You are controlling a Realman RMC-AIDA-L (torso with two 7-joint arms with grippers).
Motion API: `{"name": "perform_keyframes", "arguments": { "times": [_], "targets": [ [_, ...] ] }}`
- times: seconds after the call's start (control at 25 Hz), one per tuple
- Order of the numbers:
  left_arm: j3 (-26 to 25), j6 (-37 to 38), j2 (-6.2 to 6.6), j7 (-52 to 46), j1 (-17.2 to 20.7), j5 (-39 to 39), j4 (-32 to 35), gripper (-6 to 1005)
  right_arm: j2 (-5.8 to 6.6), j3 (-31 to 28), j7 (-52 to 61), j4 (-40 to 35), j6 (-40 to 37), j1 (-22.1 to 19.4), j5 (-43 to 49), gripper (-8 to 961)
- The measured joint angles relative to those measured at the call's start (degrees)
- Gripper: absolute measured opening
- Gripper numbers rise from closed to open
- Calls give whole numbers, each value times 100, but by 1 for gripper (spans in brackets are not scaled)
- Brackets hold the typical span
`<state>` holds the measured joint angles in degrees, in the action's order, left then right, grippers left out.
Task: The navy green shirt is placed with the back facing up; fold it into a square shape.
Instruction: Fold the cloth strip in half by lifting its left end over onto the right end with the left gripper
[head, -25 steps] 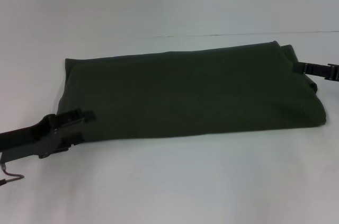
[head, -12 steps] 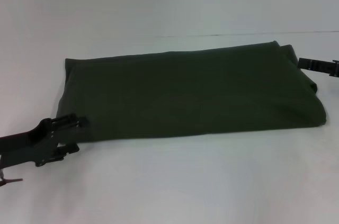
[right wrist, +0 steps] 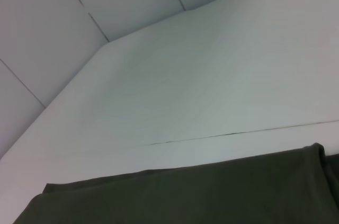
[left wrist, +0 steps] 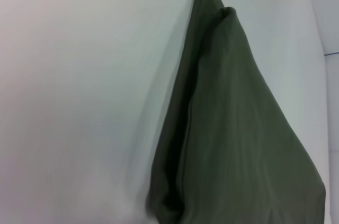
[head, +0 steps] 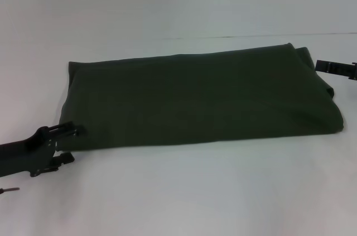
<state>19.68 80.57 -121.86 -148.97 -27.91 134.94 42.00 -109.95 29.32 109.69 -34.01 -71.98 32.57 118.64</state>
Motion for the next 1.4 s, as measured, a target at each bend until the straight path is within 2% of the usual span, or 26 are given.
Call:
{"name": "perform_keyframes", "arguments": {
  "times": [1.4],
  "targets": [
    [0,-473,93,51,-165,118,-205,862,-17,-189,8,0,18,-8,-8,690]
  ]
}}
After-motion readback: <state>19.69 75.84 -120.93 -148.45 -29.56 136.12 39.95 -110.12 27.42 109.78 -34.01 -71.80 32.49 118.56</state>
